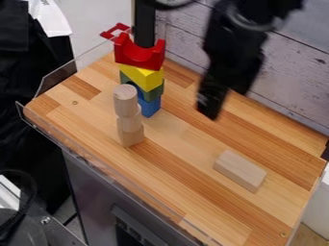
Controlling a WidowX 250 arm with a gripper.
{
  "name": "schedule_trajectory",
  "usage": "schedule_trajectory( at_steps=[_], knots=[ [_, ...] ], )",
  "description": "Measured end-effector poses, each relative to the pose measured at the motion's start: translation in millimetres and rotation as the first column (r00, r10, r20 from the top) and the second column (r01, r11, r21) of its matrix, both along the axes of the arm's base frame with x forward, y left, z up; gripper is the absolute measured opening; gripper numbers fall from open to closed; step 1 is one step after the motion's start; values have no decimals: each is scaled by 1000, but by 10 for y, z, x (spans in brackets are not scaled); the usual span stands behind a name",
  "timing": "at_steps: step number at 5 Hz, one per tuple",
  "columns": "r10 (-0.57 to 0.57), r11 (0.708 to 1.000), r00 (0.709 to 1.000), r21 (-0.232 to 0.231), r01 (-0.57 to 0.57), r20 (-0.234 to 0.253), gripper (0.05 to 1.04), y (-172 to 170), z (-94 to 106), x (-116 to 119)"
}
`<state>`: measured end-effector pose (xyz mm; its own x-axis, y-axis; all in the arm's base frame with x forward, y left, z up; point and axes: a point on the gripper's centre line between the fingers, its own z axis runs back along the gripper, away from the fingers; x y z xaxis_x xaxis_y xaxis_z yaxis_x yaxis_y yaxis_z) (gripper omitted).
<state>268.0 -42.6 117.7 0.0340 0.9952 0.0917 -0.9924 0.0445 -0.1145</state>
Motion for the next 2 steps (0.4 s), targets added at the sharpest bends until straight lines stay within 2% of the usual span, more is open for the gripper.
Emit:
schedule_trajectory(
  at_steps=[2],
  knots=[
    [21,999,1000,-48,-21,9,1001,338,-74,-14]
  ],
)
